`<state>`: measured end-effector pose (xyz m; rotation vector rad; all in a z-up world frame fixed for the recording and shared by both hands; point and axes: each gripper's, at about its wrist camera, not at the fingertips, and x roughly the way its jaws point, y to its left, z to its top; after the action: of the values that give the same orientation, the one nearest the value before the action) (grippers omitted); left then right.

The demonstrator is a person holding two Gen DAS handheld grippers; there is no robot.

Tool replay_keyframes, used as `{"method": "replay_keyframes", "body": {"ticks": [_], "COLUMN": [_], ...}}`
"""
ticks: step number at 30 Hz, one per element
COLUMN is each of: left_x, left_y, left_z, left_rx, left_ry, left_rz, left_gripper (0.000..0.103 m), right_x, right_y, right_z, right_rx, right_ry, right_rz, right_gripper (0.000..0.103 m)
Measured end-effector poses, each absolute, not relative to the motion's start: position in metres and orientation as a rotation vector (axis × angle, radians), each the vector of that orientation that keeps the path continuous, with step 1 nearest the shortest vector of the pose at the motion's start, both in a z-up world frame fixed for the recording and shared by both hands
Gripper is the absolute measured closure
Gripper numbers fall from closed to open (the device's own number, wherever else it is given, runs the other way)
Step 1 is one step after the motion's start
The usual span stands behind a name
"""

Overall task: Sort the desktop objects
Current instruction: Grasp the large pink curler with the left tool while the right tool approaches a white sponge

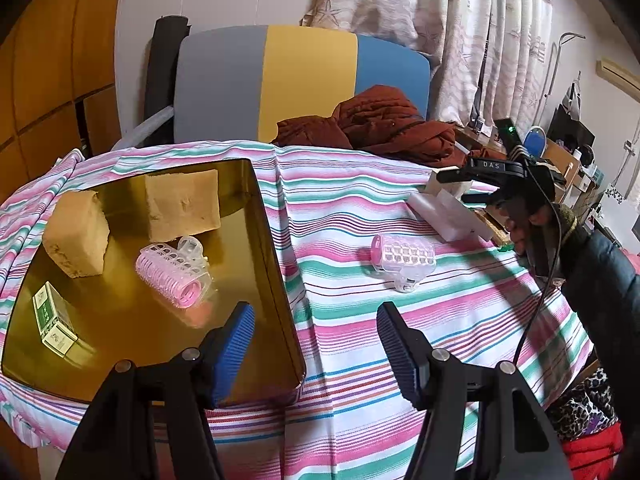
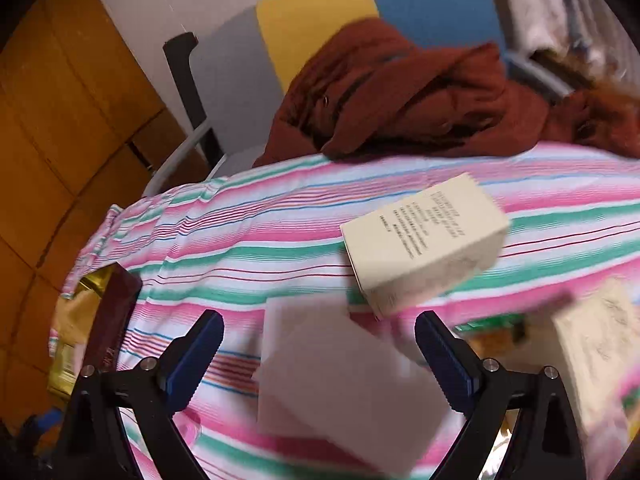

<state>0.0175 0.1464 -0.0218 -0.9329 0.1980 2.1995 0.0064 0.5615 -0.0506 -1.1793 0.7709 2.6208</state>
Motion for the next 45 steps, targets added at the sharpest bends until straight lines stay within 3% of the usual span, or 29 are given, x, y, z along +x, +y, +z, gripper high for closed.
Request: {"method": "replay_keyframes", "body": {"ticks": [5, 11, 17, 22, 31, 40, 45], "left_x": [0.014, 0.020, 0.030, 0.036, 0.039, 0.034, 0.031], "left_y": [0.149, 0.150, 0.145, 0.140, 0.146, 0.204, 0.243], "left_z": [-0.023, -0.023, -0.018, -0.015, -0.020, -0.023, -0.028], "left_rx": [-0.938, -0.934, -0.917, -0.899, -0.924, -0.930, -0.909], "left_ry": [0.193, 0.182, 0.185, 0.181, 0.191, 0.268, 0.335], "left_rz": [2.192, 2.174, 2.173, 2.176, 2.137, 1.990, 1.933], "left_gripper": [0.038, 0.038, 0.038, 0.038, 0.038, 0.036, 0.036], "right_x": [0.016, 0.070, 0.131, 0.164, 0.218, 0.220, 0.218], "right_y": [0.555, 0.496, 0.465, 0.450, 0.445, 0.402, 0.399], "right_z": [-0.063, -0.050, -0.026, -0.044, -0.057, -0.059, -0.059], "right_rx": [-1.302, -1.370, -1.261, -1.328, -1.128, -0.987, -0.938], "right_ry": [0.865, 0.755, 0.791, 0.770, 0.833, 0.566, 0.546], "right_rz": [2.651, 2.811, 2.927, 2.820, 2.664, 2.578, 2.582], "right_gripper": [0.005, 0.004, 0.000, 0.000, 0.000, 0.000, 0.000]}}
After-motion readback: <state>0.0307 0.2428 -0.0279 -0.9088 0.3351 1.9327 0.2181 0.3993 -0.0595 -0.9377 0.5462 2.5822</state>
